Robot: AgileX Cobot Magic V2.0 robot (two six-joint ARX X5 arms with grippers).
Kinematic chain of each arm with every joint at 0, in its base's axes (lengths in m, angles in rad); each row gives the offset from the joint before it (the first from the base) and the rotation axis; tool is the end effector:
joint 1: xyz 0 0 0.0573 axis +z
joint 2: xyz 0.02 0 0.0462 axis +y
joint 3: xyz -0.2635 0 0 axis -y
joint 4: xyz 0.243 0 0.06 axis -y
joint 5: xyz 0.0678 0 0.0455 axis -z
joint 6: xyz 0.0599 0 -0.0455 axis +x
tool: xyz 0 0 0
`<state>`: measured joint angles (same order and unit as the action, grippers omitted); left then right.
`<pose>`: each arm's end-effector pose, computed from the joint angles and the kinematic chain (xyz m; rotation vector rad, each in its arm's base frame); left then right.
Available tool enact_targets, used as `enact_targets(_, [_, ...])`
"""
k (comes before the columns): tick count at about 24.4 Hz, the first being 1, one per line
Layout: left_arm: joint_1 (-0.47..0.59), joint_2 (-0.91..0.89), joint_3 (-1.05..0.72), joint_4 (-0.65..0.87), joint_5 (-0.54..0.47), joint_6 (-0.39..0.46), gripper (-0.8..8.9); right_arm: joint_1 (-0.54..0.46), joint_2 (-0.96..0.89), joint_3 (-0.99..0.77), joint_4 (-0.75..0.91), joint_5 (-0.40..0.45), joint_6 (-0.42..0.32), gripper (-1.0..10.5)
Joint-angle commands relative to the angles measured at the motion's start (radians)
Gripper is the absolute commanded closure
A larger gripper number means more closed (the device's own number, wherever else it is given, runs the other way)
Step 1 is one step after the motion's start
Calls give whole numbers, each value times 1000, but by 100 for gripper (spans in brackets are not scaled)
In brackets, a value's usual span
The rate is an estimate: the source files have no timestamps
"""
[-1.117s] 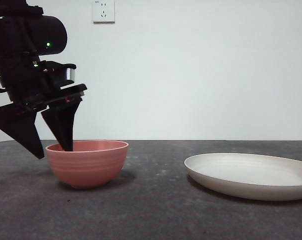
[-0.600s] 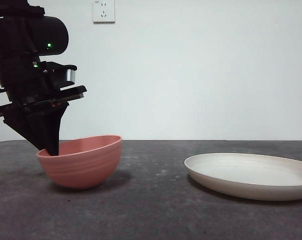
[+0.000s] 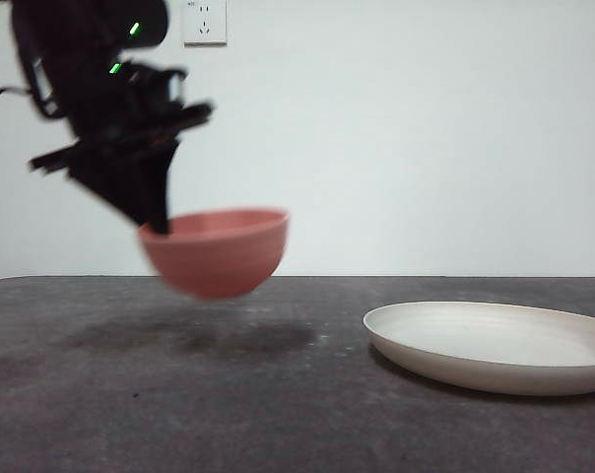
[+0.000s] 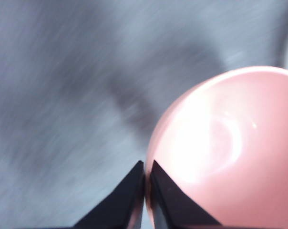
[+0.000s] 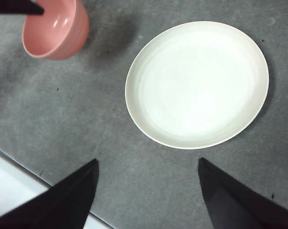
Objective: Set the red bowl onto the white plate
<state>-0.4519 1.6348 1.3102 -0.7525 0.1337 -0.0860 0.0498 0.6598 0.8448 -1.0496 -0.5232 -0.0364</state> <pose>0.3083 -0.1585 0.2338 0.0975 1.0982 -0.4800 0.1157 0.0357 0.2776 0.1721 0.8411 0.5516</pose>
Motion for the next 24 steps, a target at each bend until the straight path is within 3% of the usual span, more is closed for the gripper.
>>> enact_targets(1, [-61, -2, 76, 16, 6, -15, 797, 2, 5, 19, 11, 0, 11, 615])
enact_targets(7, [-195, 60, 135, 117, 5, -66, 797, 2, 5, 19, 43, 0, 37, 615])
enact_targets(18, [-329, 448, 423, 107, 6, -84, 797, 1, 5, 20, 43, 2, 48, 615])
enact_targets(24, [-362, 544, 497, 66, 7, -83, 797, 1, 5, 20, 43, 9, 48, 615])
